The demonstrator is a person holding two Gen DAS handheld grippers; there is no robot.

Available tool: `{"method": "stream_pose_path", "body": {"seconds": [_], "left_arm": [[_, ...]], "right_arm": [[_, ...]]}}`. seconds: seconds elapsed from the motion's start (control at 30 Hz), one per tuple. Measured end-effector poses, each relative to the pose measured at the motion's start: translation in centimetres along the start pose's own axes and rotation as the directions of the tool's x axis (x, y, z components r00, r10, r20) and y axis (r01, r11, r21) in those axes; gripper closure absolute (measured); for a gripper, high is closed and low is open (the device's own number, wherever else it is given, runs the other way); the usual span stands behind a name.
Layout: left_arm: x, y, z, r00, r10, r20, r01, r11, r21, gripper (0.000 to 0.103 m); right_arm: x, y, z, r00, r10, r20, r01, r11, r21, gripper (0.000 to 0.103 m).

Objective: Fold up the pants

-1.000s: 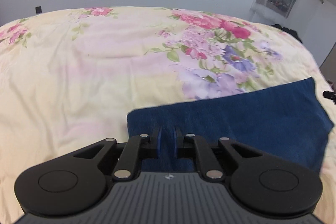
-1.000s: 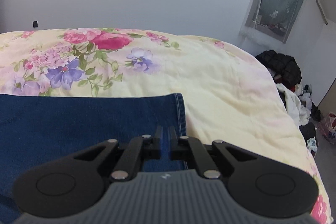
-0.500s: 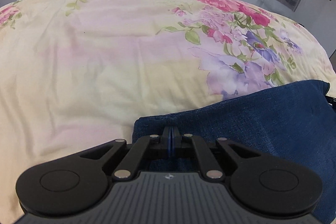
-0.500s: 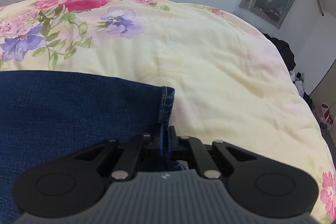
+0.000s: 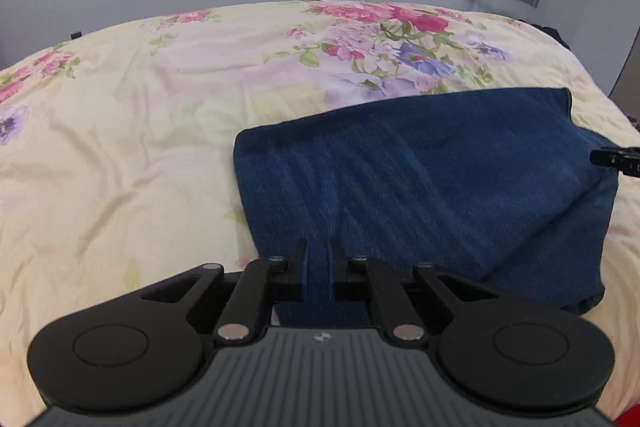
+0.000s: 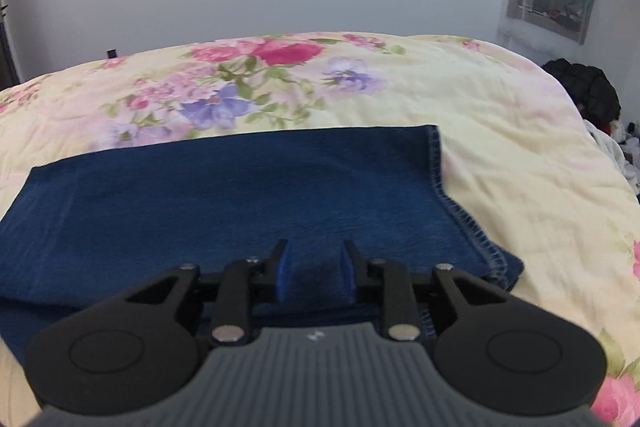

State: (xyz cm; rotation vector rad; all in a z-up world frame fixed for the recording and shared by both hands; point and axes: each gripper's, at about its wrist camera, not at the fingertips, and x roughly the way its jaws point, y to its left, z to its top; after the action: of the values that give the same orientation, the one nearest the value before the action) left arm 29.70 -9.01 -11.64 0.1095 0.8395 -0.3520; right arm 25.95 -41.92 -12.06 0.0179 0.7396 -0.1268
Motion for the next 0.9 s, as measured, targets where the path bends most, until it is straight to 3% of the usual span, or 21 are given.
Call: {"method": "stream_pose_path", "body": {"seconds": [0.1, 0.2, 0.33, 0.4, 0.43, 0.5, 0.53, 0.57, 0.73, 0.9], "left_arm": [[-0.2, -1.0, -2.5, 1.0, 0.024, -0.018, -0.023, 1.0, 0.016, 0.094], [0.7, -0.6, -4.1, 0.997, 0.045, -0.059, -0.045, 0.999, -0.005, 0.086], [0.2, -0.5, -3.8, 0.993, 0.069, -0.098, -0.071, 0.997, -0.023, 0.086], [-0.8, -0.2, -3.5, 0.995, 0.042, -0.094, -0.048, 0.997, -0.063, 0.086], [-1.3, -0.2, -3.3, 0.996, 0.019, -0.081, -0.026, 0.996, -0.084, 0.086], [-2.1, -0.4, -2.6, 0.999, -0.008, -0.051, 0.002, 0.994, -0.106, 0.086], [-2.3, -0.8, -2.1, 0.999, -0.018, -0.037, 0.014, 0.994, -0.106, 0.086], [-2.3, -1.3, -1.6, 0.999, -0.03, -0.026, 0.027, 0.994, -0.103, 0.086], [-0.7, -5.5, 1.6, 0.997, -0.078, 0.003, 0.078, 0.995, -0.065, 0.086], [2.1, -9.2, 3.9, 0.988, -0.156, 0.016, 0.156, 0.987, -0.042, 0.086]], "right_arm": [[0.2, 1.2, -2.1, 1.0, -0.01, -0.01, 0.009, 1.0, -0.011, 0.081], [0.8, 1.3, -4.0, 0.999, -0.025, -0.036, 0.024, 1.0, -0.013, 0.081], [0.6, 0.0, -5.6, 0.999, -0.012, -0.046, 0.014, 0.998, 0.054, 0.077], [-0.5, -1.0, -5.7, 0.999, 0.005, -0.037, 0.0, 0.993, 0.121, 0.077], [-1.4, -1.7, -5.8, 1.0, 0.016, -0.019, -0.012, 0.985, 0.171, 0.074], [-2.8, -3.5, -6.1, 0.999, 0.032, 0.018, -0.035, 0.956, 0.293, 0.054], [-3.4, -4.6, -6.3, 0.998, 0.042, 0.038, -0.053, 0.93, 0.363, 0.042], [-3.8, -6.0, -6.5, 0.997, 0.058, 0.06, -0.078, 0.895, 0.44, 0.039], [-2.8, -12.4, -8.3, 0.984, 0.129, 0.119, -0.175, 0.651, 0.739, 0.033], [0.6, -16.8, -9.7, 0.974, 0.153, 0.169, -0.22, 0.442, 0.87, 0.032]]}}
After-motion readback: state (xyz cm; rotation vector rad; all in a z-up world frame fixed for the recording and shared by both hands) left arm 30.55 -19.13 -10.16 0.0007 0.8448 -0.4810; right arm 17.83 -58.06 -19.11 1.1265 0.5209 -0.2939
